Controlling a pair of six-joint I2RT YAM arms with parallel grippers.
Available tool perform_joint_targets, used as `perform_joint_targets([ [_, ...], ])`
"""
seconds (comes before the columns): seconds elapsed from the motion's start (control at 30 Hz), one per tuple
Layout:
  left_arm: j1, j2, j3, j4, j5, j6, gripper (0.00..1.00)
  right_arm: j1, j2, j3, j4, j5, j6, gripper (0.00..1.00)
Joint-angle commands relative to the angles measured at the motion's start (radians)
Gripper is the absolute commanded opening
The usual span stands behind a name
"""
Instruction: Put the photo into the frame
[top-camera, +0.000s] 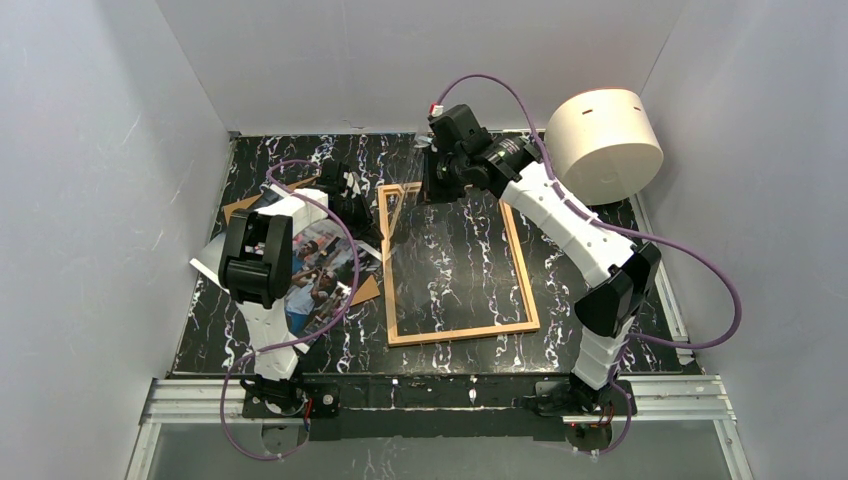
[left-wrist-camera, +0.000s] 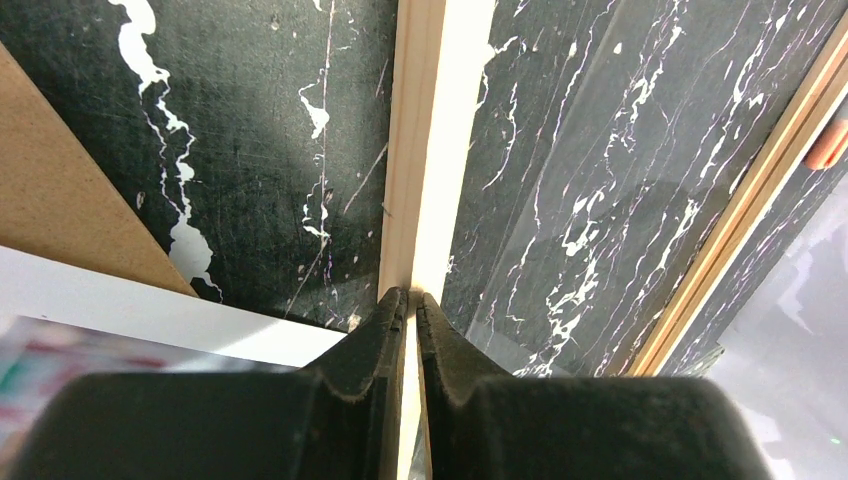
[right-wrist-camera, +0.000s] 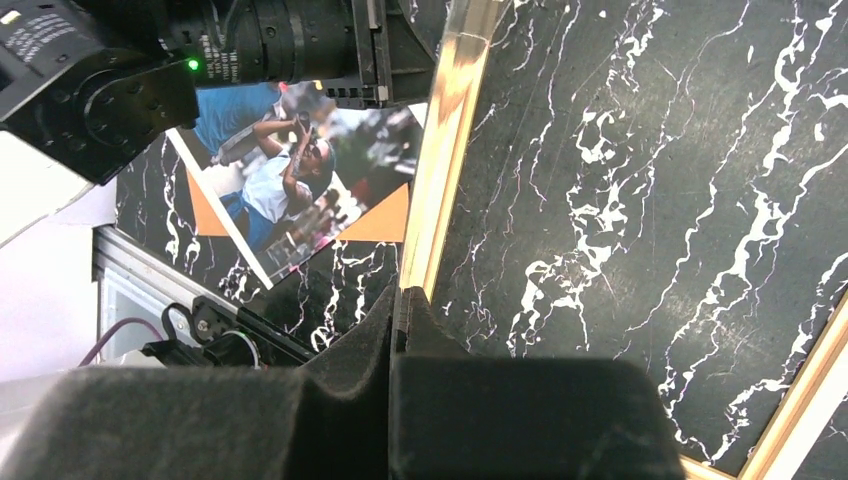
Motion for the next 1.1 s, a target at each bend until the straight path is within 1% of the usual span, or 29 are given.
perform_joint_targets([
  [0.0,-0.004,0.085,-0.018,-0.056,-0.095,0.048,0.07,0.002,0.014,0.116,-0.036,0.003,-0.052,0.01],
  [0.13,-0.003,0.091,-0.013,-0.059,-0.092,0.050,0.07,0.000,0.038,0.153,-0.065,-0.057,-0.055,0.01],
  [0.37,-0.002,0.096,-0.014,-0.060,-0.084,0.050,0.08,-0.007,0.094,0.238,-0.160,-0.081,-0.046,0.01],
  [0.6,-0.002,0.101,-0.015,-0.060,-0.078,0.047,0.08,-0.008,0.123,0.248,-0.170,-0.092,0.005,0.01],
  [0.87,-0.002,0.107,-0.017,-0.054,-0.065,0.038,0.10,-0.012,0.157,0.329,-0.239,-0.057,0.080,0.01],
  [1.07,-0.003,0.112,-0.016,-0.050,-0.059,0.038,0.13,-0.034,0.142,0.322,-0.208,-0.096,0.115,0.01],
])
